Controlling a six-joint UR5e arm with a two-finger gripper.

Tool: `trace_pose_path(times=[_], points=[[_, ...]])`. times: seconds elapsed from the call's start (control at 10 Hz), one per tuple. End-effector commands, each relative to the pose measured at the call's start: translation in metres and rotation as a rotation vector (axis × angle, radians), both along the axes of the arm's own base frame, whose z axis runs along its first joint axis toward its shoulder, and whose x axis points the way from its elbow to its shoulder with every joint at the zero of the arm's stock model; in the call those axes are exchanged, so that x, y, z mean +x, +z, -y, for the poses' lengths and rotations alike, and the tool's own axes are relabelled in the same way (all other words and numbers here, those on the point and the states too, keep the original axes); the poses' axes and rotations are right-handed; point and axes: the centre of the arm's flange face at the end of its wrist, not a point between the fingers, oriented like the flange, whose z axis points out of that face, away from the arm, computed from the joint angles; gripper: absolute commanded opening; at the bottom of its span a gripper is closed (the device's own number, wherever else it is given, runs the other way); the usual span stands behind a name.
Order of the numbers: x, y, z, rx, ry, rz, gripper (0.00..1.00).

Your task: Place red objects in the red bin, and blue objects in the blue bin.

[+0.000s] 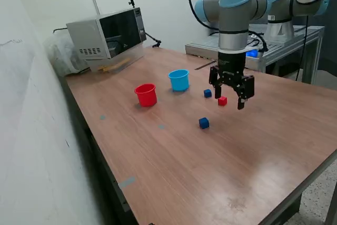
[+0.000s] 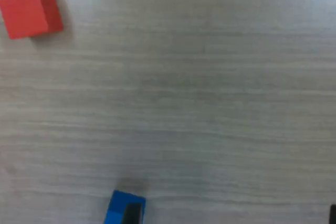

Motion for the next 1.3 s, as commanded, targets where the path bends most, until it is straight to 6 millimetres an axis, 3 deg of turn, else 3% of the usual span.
trace_pose_path(times=[0.0, 0.2, 0.5, 0.9, 1.2], points=[[-0.022, -0.024, -0.013, 0.007, -0.024, 0.006, 1.00], [-0.033, -0.032, -0.041, 0.010, -0.064, 0.015, 1.00], [-0.039, -0.034, -0.062, 0.014, -0.093, 0.020, 1.00], [-0.035, -0.037, -0.055, 0.002, -0.217, 0.029, 1.00], [-0.026, -0.039, -0.037, -0.002, -0.229, 0.036, 1.00]])
